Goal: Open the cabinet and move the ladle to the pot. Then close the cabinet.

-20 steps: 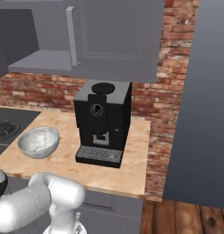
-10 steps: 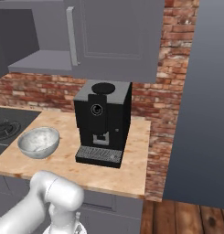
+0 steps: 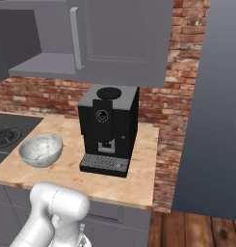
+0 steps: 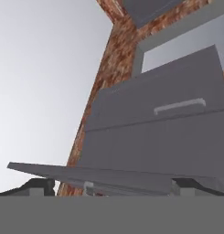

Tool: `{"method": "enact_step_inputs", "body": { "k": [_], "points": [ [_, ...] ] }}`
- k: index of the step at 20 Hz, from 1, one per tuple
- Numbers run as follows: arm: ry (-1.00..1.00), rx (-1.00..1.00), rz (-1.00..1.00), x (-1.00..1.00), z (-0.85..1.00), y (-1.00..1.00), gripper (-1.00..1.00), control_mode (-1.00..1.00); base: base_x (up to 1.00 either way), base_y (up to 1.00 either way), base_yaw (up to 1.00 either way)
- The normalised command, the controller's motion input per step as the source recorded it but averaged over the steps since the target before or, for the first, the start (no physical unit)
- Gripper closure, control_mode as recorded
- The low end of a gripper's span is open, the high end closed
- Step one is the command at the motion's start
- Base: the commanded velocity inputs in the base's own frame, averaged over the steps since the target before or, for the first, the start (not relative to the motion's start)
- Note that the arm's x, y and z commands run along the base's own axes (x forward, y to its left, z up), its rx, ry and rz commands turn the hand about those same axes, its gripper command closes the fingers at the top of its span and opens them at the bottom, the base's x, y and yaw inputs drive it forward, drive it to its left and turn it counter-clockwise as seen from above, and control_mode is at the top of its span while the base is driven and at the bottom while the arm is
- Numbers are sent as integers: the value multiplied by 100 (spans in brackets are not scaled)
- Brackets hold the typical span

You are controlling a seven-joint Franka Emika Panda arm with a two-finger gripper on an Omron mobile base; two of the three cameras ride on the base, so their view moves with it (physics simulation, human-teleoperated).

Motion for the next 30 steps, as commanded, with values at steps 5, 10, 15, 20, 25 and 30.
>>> {"method": "enact_step_inputs", "body": {
  "k": [5,10,15,20,25,30],
  "points": [
    [-17,-17,-19,98,0,28,-100,-100,0,0,0],
    [-13,-13,-19,96,0,21,-100,-100,0,0,0],
    [-12,-10,-17,47,0,45,-100,-100,0,0,0],
    [-7,-5,-14,13,0,63,-100,-100,0,0,0],
    [0,0,-10,40,0,59,-100,-100,0,0,0],
    [0,0,-11,64,0,31,-100,-100,0,0,0]
  ]
}}
